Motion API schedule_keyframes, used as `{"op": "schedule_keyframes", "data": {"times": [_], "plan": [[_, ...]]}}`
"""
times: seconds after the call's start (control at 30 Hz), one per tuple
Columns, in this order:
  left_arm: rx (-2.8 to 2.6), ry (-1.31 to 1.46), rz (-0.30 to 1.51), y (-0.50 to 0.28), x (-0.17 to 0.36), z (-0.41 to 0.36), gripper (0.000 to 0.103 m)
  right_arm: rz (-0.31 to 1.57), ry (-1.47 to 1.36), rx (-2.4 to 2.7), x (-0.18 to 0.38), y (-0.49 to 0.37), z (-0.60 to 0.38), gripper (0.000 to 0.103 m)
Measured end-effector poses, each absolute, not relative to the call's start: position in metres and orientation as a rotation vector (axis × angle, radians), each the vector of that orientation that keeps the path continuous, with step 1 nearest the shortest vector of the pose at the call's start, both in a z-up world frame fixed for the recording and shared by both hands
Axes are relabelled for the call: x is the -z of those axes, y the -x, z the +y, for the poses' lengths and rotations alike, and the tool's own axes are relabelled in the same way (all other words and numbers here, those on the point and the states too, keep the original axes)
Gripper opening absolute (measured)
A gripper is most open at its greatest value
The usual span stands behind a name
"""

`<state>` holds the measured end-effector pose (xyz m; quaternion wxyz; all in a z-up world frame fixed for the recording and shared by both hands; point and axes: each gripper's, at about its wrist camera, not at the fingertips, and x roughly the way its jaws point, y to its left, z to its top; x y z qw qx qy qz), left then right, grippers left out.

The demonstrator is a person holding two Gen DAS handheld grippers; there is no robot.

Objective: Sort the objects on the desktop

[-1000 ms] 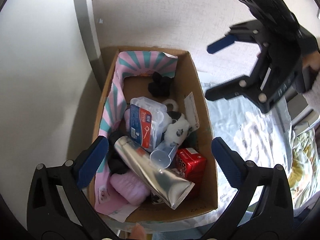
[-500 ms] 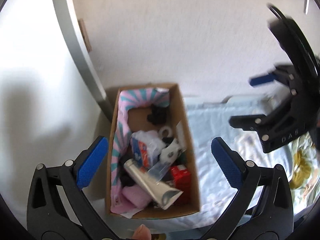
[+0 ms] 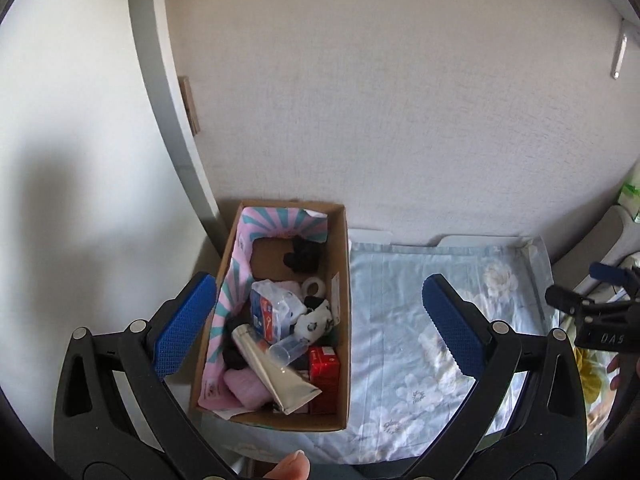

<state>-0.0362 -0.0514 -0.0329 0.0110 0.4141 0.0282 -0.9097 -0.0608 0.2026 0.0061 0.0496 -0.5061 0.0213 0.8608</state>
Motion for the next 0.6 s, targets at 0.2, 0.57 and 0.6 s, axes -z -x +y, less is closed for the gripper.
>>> {"op": "schedule_keyframes", "data": {"times": [0.2,0.57,0.6], "plan": [[2.865,-1.252,0.040,0.026,0.021,-0.044,0.103,0.147,1.481,-2.546,-0.002,0.029,0.220,0.102],[2.874,-1.274,0.047,0.015,0.023,-0.036,0.103,0.150,1.384,-2.545,-0.014,0.005,0.217,0.102],[2.872,-1.271,0.050,0.014,0.023,-0.036,0.103,0.140,1.383,-2.546,-0.014,0.005,0.216,0.102]]}}
